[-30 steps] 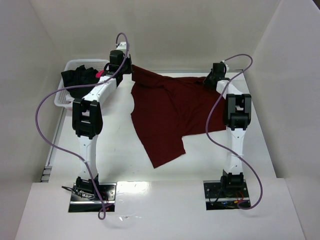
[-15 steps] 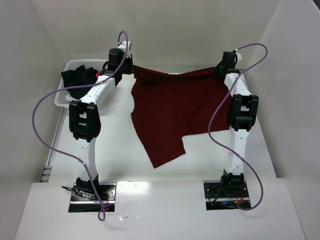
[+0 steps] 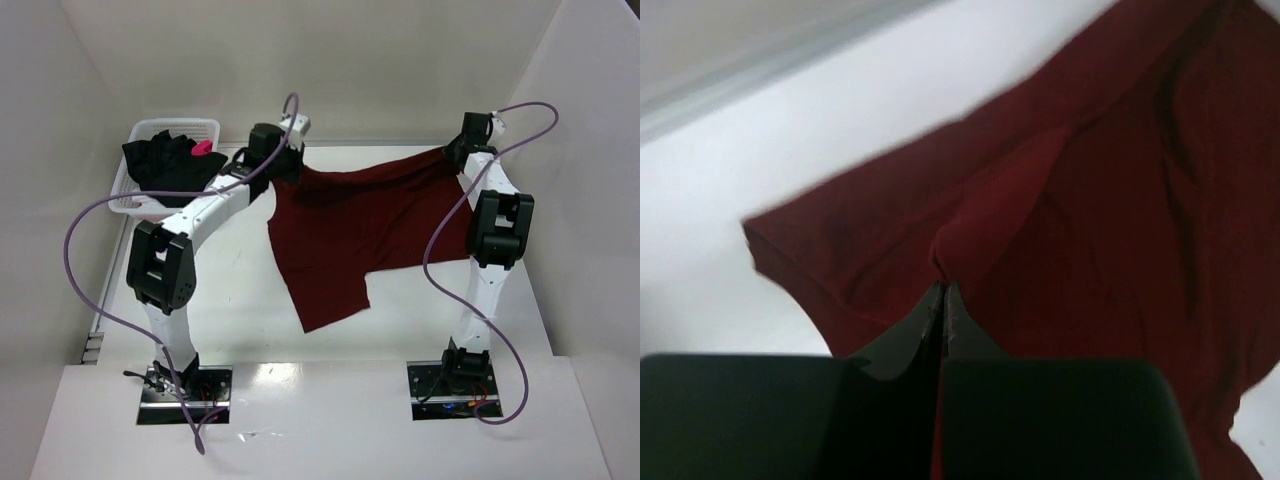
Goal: Fold and stack the t-shirts
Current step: Fold the flattened tshirt in 1/3 of the way
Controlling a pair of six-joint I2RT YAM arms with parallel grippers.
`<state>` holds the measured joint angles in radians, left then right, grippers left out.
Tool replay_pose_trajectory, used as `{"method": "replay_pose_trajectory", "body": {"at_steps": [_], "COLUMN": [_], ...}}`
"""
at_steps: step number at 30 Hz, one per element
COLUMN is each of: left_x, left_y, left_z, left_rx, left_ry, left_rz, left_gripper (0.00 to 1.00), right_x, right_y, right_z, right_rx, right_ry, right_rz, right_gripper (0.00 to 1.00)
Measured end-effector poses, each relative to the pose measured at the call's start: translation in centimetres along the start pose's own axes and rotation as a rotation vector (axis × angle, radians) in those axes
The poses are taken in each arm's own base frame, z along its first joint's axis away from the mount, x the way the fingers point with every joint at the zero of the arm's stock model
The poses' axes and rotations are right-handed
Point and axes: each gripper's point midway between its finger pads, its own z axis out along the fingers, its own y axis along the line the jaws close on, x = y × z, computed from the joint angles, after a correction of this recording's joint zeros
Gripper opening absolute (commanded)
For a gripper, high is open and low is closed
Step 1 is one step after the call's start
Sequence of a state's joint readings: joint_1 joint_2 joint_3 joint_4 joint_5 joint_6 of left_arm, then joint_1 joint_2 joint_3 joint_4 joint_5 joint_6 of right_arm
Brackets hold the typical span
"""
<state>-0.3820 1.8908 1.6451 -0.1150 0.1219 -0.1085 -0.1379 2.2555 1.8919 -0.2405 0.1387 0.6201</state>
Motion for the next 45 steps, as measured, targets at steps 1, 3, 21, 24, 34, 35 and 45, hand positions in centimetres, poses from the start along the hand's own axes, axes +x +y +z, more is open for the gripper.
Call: {"method": "replay_pose_trajectory", "body": {"at_steps": [1, 3, 21, 24, 34, 35, 45], "left_x": [1.4, 4.2, 11.9, 11.8, 12.4, 12.4, 13.5], "left_y": [-0.8, -1.9, -6.9, -7.2, -6.2, -6.2, -5.4], "left_z": [0.3, 0.5, -2.3, -3.1, -4.0, -4.0, -4.1], "left_rx": [0.009, 0.015, 0.098, 0.102, 0.032, 0.024, -0.033], "left_ry": [0.029, 0.091, 0.282, 0.286, 0.321, 0.324, 0.358], "left_rz": [0.000, -0.008, -0.085, -0.081, -0.092, -0.096, -0.124], "left_gripper": [0.00, 0.00, 0.00, 0.00, 0.00, 0.00, 0.42], "right_x": [-0.2, -0.5, 2.0, 2.1, 3.6, 3.9, 6.9], "right_y": [-0.2, -0.6, -2.6, -2.8, -4.5, -4.9, -7.2], "right_z": [0.0, 0.1, 1.7, 1.7, 1.8, 1.8, 1.3], "right_rx": [0.003, 0.009, 0.056, 0.059, 0.091, 0.097, 0.140], "right_ry": [-0.002, -0.006, 0.055, 0.058, 0.098, 0.108, 0.192], "right_rz": [0.002, 0.004, -0.009, -0.010, -0.020, -0.022, -0.037], "right_gripper": [0.00, 0.00, 0.01, 0.02, 0.03, 0.03, 0.17]}}
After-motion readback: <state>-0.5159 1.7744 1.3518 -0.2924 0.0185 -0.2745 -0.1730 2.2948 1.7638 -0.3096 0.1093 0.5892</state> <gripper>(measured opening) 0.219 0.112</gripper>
